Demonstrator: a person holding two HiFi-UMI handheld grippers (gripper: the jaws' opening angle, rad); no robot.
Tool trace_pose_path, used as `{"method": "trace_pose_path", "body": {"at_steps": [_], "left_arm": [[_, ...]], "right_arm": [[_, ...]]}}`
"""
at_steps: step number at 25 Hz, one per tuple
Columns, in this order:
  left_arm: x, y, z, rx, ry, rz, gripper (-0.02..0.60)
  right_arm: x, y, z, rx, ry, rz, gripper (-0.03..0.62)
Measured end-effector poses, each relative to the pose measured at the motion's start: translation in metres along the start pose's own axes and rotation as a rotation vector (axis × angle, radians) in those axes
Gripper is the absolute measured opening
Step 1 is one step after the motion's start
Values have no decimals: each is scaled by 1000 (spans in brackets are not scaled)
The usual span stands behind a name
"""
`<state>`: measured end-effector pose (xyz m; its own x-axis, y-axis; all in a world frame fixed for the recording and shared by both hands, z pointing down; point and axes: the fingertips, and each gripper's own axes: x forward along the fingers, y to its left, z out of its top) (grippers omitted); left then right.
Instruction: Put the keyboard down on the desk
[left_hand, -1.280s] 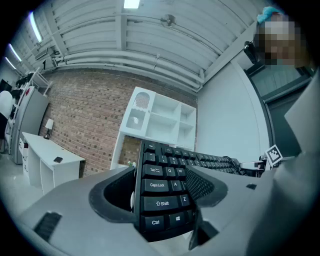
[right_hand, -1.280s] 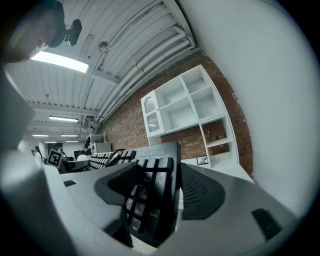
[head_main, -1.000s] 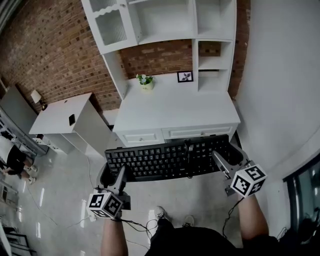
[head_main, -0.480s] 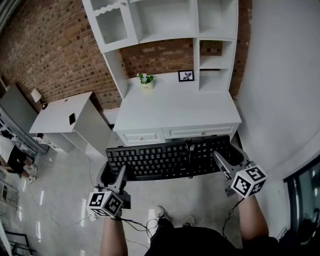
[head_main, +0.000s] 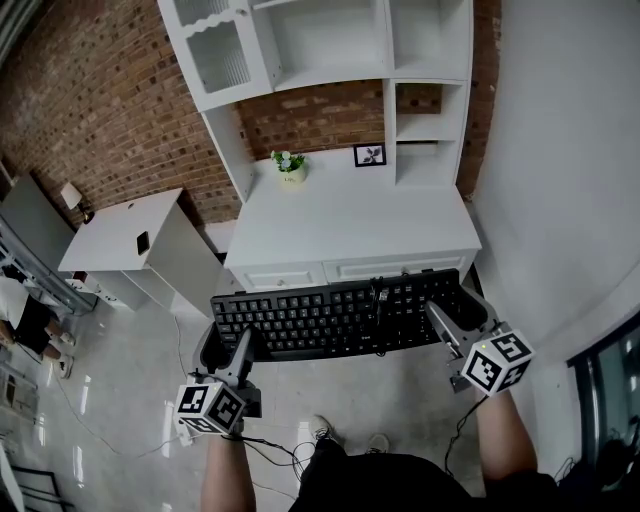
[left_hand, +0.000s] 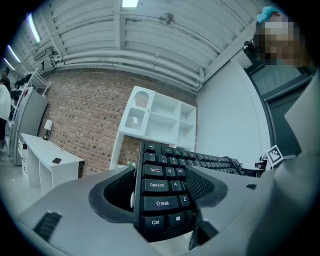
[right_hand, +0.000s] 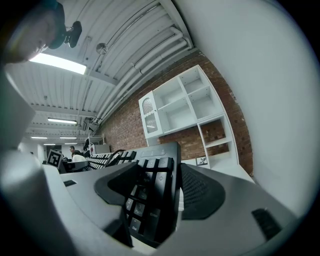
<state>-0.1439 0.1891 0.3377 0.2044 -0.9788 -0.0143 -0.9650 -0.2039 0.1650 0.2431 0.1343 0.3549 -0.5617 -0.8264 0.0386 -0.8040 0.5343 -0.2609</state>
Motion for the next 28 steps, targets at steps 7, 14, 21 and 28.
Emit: {"method": "trace_pose_path", "body": {"at_steps": [7,14,21,28], "left_arm": [[3,3,-3,-3,2,-5,325],[10,5,-5,0,-1,-25,325],[22,10,-25,-14,3,-60,327],[129,59,-10,-40,47,-67,325]], "right_arm": [[1,-1,-1,-2,-3,-6,281],[1,-1,-5,0,-13,-24,281],[0,-6,-19,-7,-21,-62,281],[105,-38,7,9,27,-91,281]]}}
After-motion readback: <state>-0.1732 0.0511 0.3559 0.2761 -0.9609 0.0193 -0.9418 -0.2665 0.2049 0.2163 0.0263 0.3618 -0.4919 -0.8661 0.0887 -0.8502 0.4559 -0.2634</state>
